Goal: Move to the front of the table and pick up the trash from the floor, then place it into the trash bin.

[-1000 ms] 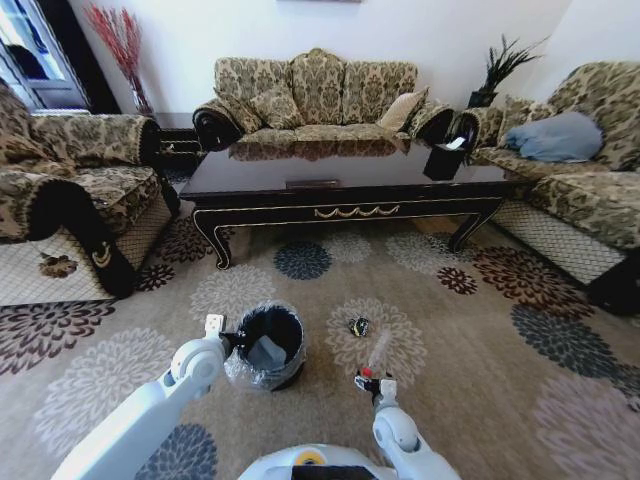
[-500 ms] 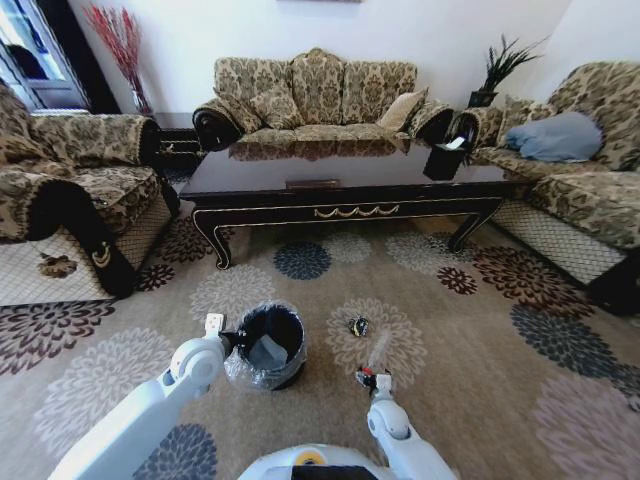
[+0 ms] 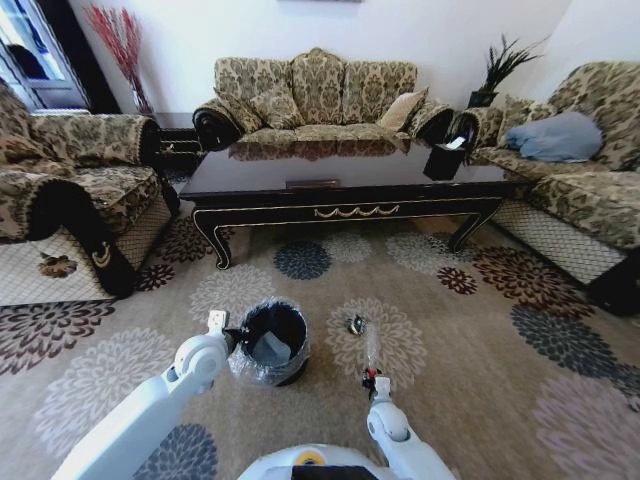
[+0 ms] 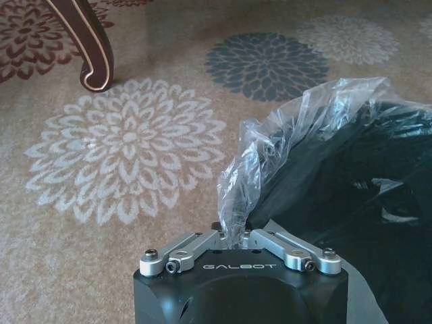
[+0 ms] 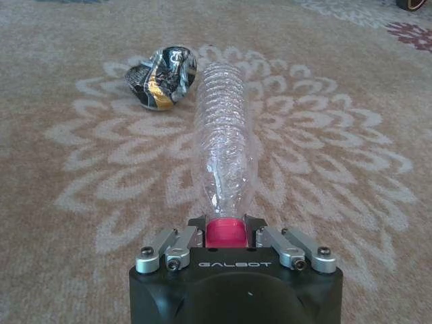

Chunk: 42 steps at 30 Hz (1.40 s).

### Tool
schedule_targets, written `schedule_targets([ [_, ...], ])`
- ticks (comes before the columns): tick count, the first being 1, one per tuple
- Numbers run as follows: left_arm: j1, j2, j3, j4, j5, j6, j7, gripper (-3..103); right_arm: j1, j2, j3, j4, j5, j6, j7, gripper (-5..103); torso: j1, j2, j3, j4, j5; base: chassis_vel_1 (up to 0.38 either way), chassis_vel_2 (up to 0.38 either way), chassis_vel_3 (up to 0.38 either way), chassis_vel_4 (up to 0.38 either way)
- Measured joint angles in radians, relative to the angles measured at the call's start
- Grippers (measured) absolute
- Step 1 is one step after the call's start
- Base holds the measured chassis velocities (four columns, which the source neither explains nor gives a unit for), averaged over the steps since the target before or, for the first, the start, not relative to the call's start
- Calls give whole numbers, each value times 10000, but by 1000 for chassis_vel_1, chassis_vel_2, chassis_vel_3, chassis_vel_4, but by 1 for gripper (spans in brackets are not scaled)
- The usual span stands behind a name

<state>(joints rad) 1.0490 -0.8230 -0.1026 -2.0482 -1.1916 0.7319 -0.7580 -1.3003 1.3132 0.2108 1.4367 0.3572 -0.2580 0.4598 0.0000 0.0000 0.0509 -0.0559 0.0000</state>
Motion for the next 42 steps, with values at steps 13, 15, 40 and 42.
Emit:
schedule_targets([
  [13, 156, -13, -39, -92, 77, -3, 1, 3, -223, -257, 102, 342, -7, -7, 20, 28, 0, 0, 0, 2, 1, 0, 0, 0, 0],
  [15, 123, -28, 17, -96, 96, -3, -2, 3, -355, -418, 215, 680, 86, -35, 76, 28, 0, 0, 0, 1, 1, 0, 0, 0, 0],
  [40, -1018, -1158, 1510, 617, 334, 35, -172, 3, -2847, -2213, 1396, 6045, 354, -33, 383, 28, 0, 0, 0, 3, 1, 0, 0, 0, 0],
  [42, -1221, -1303, 1742, 761, 353, 34, -175, 3, -3192, -2200, 1557, 6522, 217, 47, 332, 28, 0, 0, -1, -1, 2, 0, 0, 0, 0],
])
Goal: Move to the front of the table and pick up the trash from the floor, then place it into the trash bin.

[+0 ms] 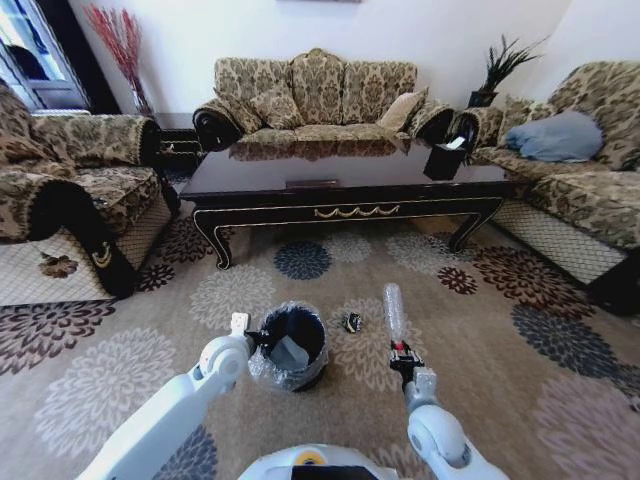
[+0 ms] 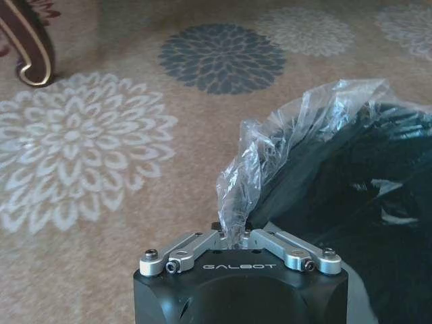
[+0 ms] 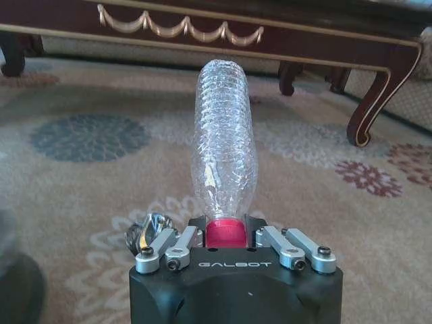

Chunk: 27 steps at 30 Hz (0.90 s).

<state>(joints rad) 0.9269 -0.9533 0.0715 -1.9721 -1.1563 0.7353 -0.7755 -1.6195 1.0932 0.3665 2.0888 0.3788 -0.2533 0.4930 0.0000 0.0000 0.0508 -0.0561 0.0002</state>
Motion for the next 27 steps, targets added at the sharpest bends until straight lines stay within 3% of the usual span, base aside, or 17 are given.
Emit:
schedule_targets([
  [5, -246, -273, 384, 213, 101, 2, -14, 3, -551, 19, 163, 786, -199, 130, -239, 28, 0, 0, 0, 2, 0, 0, 0, 0, 0],
  [10, -771, -779, 1224, 369, 122, 2, -250, 3, -1151, 226, 245, 1384, -1205, 761, -919, 28, 0, 0, 0, 2, -1, 0, 0, 0, 0],
  [12, -1173, -912, 1826, 323, -374, 1, -753, 3, -1423, 297, 226, 1663, -1294, 1028, -1445, 28, 0, 0, 0, 1, 2, 0, 0, 0, 0],
  [17, -1874, -1053, 2739, 171, -1032, 2, -1238, 3, -1727, 431, 170, 1772, -1372, 1651, -2335, 28, 1, 0, 0, 1, 2, 0, 0, 0, 0],
  [27, -2193, -1260, 3082, 295, -1231, 2, -1408, 3, -2235, 697, -86, 2023, -1762, 2205, -3140, 28, 1, 0, 0, 4, -1, 0, 0, 0, 0],
])
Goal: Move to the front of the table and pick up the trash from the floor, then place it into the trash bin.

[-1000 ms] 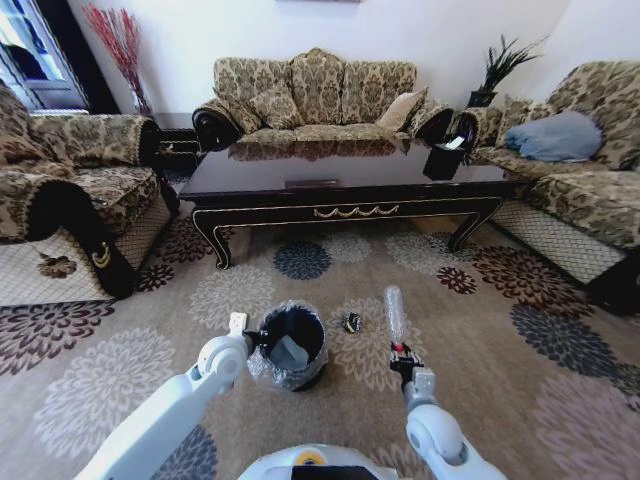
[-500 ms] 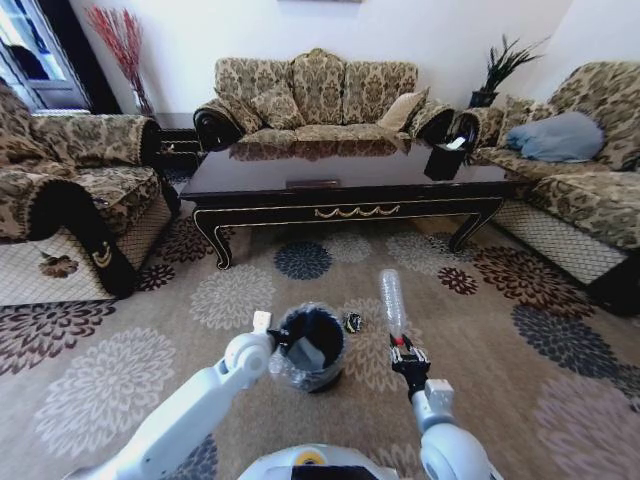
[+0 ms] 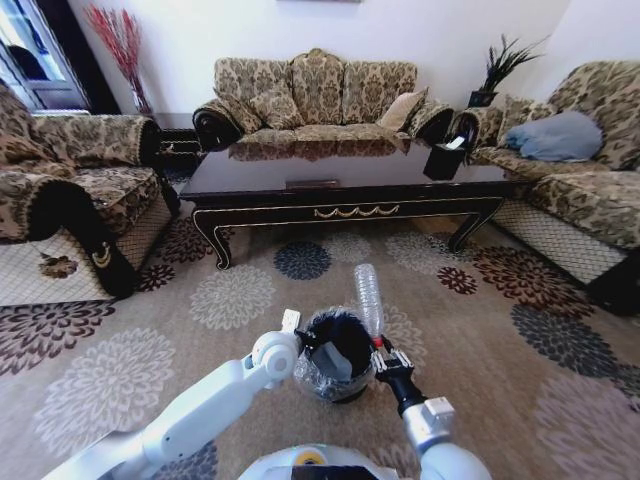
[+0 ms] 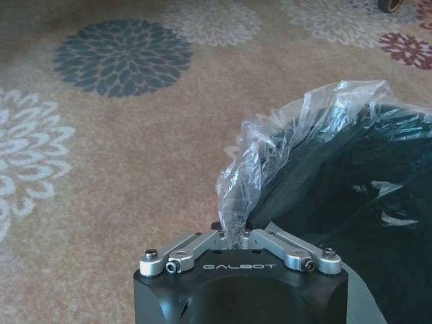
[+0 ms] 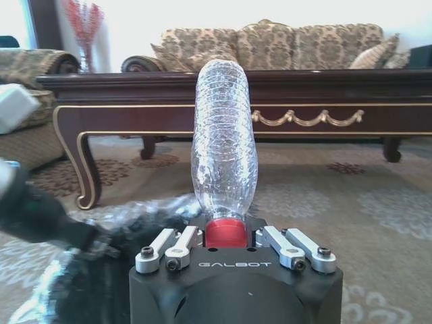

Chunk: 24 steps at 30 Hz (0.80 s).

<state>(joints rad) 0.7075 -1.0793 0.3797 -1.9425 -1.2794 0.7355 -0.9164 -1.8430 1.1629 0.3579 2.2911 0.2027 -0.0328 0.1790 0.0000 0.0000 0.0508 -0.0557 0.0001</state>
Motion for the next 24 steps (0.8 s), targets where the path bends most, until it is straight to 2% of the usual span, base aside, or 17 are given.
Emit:
schedule_targets([
  [4, -19, -127, 192, 47, 23, 0, -67, 3, -237, 90, -56, 47, -399, 203, -372, 28, 0, 0, 0, -1, -2, 0, 0, 0, 0],
  [12, -98, -116, 287, 60, 38, -1, -102, 3, -343, 171, -133, -27, -811, 406, -583, 27, 0, -1, 0, -1, -1, 0, 0, 0, 0],
  [13, -98, -109, 271, 60, 38, -1, -102, 3, -336, 162, -131, -55, -828, 420, -602, 33, 0, 0, 0, -1, -1, 0, 0, 0, 0],
  [16, -64, -123, 204, 76, 85, 0, -93, 3, -333, 155, -128, -124, -838, 430, -641, 37, 0, 0, 0, -1, -1, 0, 0, 0, 0],
  [19, 32, -196, 131, 109, 130, 0, -76, 3, -355, 157, -179, -237, -858, 435, -647, 54, 0, 0, 0, 0, -1, 0, 0, 0, 0],
  [20, 40, -212, 131, 114, 132, 0, -67, 3, -366, 165, -198, -261, -861, 439, -647, 54, 0, 0, 0, -1, -2, 0, 0, 0, 0],
  [21, 46, -227, 128, 123, 148, 0, -65, 3, -372, 193, -224, -287, -862, 442, -649, 65, 0, 0, 0, -3, -1, 0, 0, 0, 0],
  [23, 51, -231, 117, 132, 163, 0, -61, 3, -369, 224, -241, -301, -862, 443, -649, 65, 0, -1, 0, -2, -1, 0, 0, 0, 0],
  [24, 62, -232, 94, 141, 180, 0, -49, 3, -363, 253, -257, -314, -861, 444, -649, 71, 0, 0, 0, -3, -1, 0, 0, 0, 0],
])
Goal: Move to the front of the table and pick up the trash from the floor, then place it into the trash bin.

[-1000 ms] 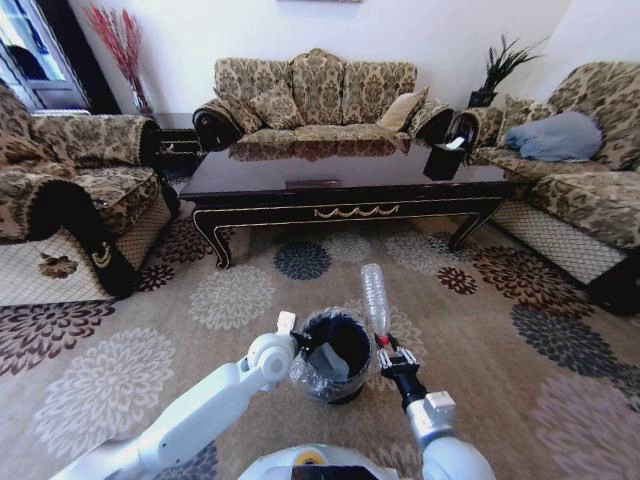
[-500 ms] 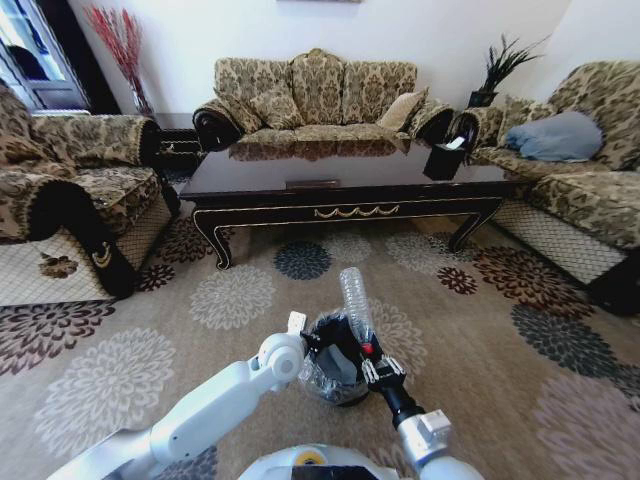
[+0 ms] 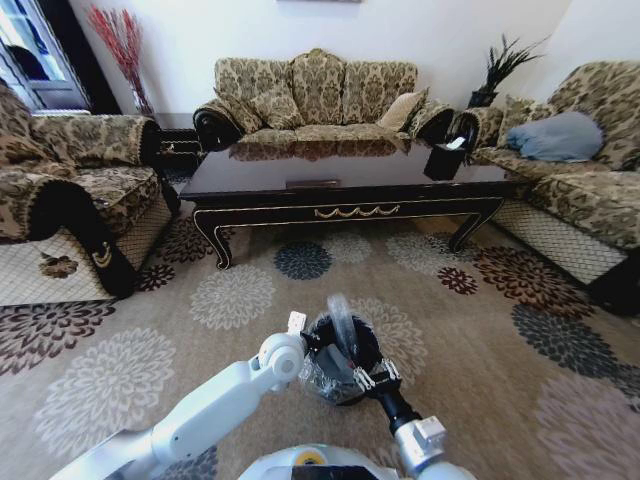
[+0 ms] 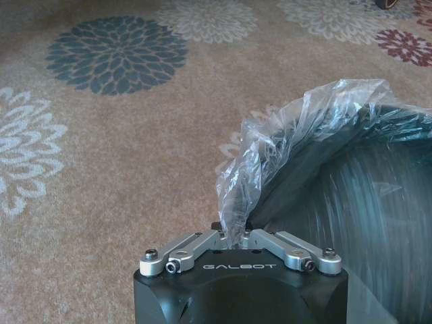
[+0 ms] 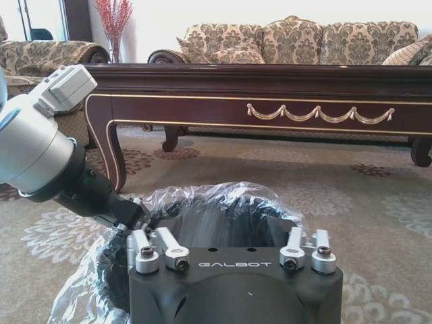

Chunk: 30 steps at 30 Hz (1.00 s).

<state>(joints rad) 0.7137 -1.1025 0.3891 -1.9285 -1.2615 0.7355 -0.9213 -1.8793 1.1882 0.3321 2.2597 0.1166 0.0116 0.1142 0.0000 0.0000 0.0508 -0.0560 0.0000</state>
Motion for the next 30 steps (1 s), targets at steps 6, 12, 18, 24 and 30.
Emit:
schedule_targets([
  [6, 118, 123, -152, 8, 163, 0, 120, 3, 52, -57, 25, -16, 38, 0, 11, 96, 0, 0, 0, 1, -1, 0, 0, 0, 0],
  [12, 386, 306, -455, -62, 607, 0, 372, 3, 213, -71, 119, -1, 306, -39, 60, 100, 0, -1, 0, 3, 0, 0, 0, 0, 0],
  [18, 1009, 960, -1212, -266, 1185, 0, 852, 3, 490, -272, 347, 219, 945, -302, 202, 100, 0, -1, 0, 3, 0, 0, 0, 0, 0],
  [24, 1632, 1392, -2585, -488, 1249, 1, 1162, 3, 1076, -697, 609, 36, 1786, -514, 488, 100, 0, -1, 1, 1, 0, 0, 0, 0, 0],
  [30, 2179, 1403, -3932, -518, 1341, 0, 1452, 3, 1713, -992, 838, -368, 2472, -654, 711, 100, 0, -1, 1, 3, -3, 0, 0, 0, 0],
])
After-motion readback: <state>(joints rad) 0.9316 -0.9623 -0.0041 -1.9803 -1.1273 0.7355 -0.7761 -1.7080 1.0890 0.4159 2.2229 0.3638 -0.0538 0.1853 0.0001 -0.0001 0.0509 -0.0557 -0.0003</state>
